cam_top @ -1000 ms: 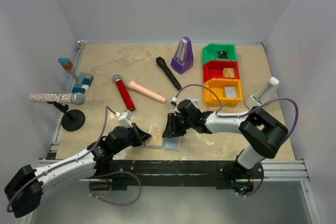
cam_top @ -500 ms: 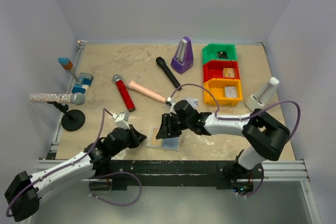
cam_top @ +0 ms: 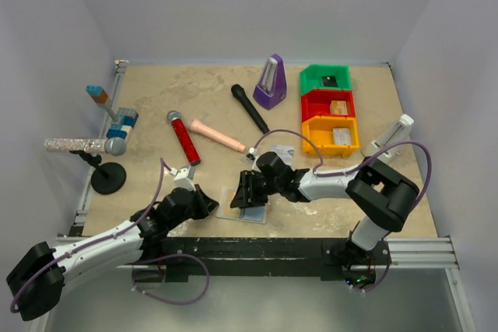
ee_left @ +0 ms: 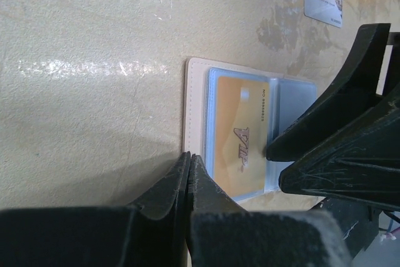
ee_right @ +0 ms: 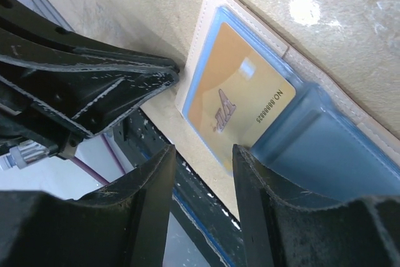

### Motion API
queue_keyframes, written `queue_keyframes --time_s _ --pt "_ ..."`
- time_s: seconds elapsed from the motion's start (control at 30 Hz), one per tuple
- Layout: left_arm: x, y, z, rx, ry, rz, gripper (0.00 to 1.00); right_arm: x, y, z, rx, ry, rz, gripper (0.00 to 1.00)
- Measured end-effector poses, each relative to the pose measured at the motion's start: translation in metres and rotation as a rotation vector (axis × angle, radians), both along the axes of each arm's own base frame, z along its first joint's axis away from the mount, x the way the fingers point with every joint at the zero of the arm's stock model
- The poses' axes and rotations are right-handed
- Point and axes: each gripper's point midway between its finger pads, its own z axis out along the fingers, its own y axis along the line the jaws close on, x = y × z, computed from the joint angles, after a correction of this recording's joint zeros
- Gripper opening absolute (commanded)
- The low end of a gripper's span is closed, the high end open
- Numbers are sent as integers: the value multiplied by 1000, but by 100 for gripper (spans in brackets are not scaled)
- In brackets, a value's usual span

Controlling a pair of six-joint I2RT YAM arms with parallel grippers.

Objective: Take the credit cards out of the card holder
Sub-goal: Remove the credit card from the card holder.

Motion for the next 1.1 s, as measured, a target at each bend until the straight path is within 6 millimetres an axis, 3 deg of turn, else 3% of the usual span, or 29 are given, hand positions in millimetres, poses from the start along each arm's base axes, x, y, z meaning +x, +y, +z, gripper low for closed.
queue_keyframes --time_s 0.47,0.83,1.1 --pt "3 -3 12 -39 -36 -1 0 -6 -8 -10 -17 21 -6 47" --pt "-2 -2 0 -4 3 -14 0 -4 -5 -9 -2 22 -16 47" --pt "-2 -7 4 -28 -2 -32 0 -1 1 -6 30 29 -37 47"
